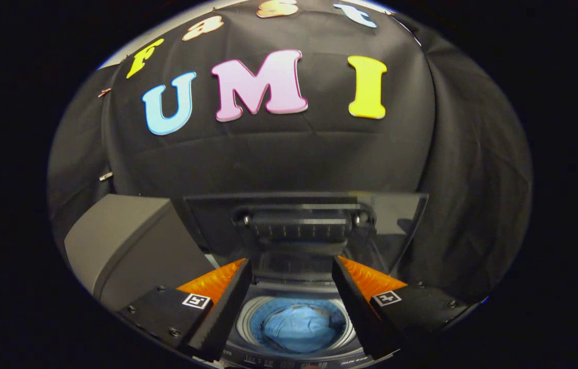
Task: Put the clothes into the washing machine and then close the washing machine lid.
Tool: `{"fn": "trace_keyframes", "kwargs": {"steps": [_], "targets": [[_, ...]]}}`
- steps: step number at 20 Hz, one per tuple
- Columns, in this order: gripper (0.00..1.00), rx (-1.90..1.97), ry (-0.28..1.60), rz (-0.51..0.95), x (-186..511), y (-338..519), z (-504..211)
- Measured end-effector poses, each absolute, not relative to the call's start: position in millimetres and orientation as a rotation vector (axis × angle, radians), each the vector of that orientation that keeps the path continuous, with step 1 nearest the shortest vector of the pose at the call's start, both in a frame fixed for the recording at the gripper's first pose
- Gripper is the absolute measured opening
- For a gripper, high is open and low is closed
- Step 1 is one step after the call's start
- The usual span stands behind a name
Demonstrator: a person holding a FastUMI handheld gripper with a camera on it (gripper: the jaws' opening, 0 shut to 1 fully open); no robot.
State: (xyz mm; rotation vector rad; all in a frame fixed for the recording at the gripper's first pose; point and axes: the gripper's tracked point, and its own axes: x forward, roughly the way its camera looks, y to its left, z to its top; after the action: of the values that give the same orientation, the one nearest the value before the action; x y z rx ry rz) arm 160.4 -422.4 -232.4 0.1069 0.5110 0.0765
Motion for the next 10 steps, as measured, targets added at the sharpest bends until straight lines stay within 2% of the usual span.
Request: {"fn": "trace_keyframes", "kwargs": {"steps": [3,6,8,9,10], "targets": [[0.98,0.059,0.351,0.091,200.2,-426.2,-174.0],[0.97,0.023,0.284,0.080,252.1,-429.0,-162.5],[0.98,0.012,0.401,0.051,276.4,-430.8,-197.8],[0.98,-0.022,0.574,0.031,268.7,-435.9,-239.9],[0.98,0.141,0.548,0.037,277.5,-432.7,-245.9]]}}
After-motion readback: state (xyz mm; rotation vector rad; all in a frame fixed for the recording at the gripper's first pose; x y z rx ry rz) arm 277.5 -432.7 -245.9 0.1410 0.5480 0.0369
